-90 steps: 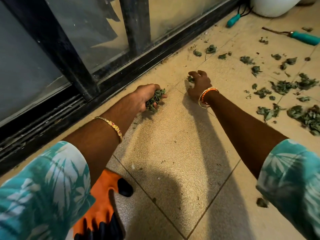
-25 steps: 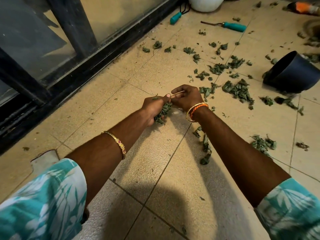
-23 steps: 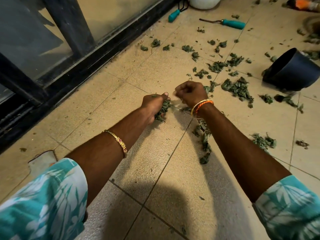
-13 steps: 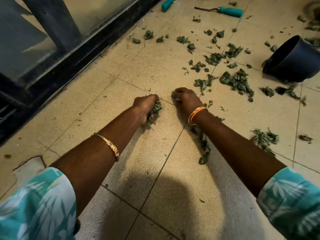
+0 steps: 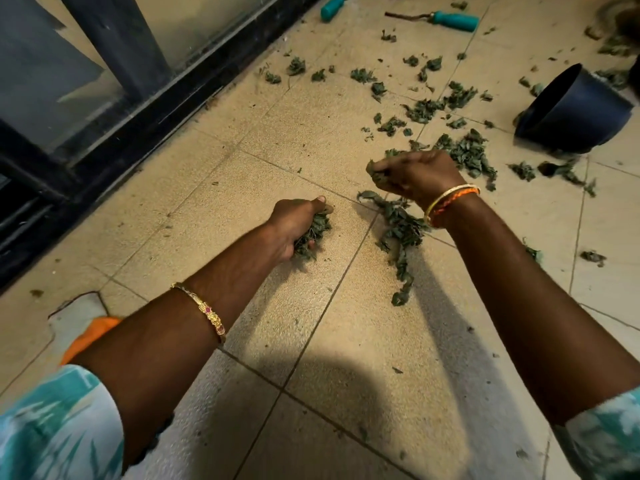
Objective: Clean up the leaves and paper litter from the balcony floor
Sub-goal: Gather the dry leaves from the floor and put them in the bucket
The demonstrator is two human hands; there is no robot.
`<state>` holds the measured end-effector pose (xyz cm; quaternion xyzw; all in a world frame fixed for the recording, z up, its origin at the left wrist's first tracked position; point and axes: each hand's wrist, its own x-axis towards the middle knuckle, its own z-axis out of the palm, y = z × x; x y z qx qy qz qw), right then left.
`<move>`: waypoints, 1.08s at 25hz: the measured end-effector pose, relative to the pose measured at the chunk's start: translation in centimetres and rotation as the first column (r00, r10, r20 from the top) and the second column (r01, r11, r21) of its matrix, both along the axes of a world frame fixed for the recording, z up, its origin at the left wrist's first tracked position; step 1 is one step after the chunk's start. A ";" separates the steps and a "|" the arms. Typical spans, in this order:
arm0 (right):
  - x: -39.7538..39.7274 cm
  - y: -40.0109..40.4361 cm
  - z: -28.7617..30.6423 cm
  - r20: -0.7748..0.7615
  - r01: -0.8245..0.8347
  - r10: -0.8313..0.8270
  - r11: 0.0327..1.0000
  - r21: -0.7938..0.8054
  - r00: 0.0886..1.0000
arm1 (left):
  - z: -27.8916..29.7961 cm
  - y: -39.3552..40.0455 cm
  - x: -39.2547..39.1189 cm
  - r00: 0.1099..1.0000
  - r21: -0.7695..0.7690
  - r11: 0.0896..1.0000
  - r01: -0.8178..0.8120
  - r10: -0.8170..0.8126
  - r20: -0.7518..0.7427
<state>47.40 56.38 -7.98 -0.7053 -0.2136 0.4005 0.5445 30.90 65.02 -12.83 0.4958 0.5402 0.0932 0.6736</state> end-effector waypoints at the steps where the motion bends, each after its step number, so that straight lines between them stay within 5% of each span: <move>1: -0.9 -1.1 0.4 0.016 -0.037 0.038 0.999 -0.030 0.999 | 0.1 -0.7 0.0 0.999 0.002 1.000 0.026 -0.026 0.026; 4: -4.2 -3.1 -0.8 0.149 -0.130 0.152 0.980 -0.148 0.977 | 0.2 -2.8 0.3 0.993 0.022 0.995 0.099 -0.100 0.063; 12: -7.4 -5.4 -3.7 0.518 -0.035 0.136 0.979 -0.200 0.845 | 0.3 -8.0 -0.7 0.994 0.112 0.993 0.023 -0.035 0.107; 17: -9.0 -5.6 -4.5 0.484 0.061 0.019 0.987 -0.149 0.875 | 0.3 -8.3 -0.7 0.993 0.110 0.989 -0.099 0.091 0.082; 23: -8.3 -6.0 -3.3 0.244 0.136 -0.118 0.989 -0.058 0.963 | 1.3 -8.3 -0.5 0.983 0.122 0.977 -0.173 0.165 0.076; 27: -3.0 -6.4 -3.9 0.425 0.213 -0.135 0.967 -0.140 0.895 | 2.0 -8.1 0.0 0.979 0.018 0.983 -0.185 0.183 0.092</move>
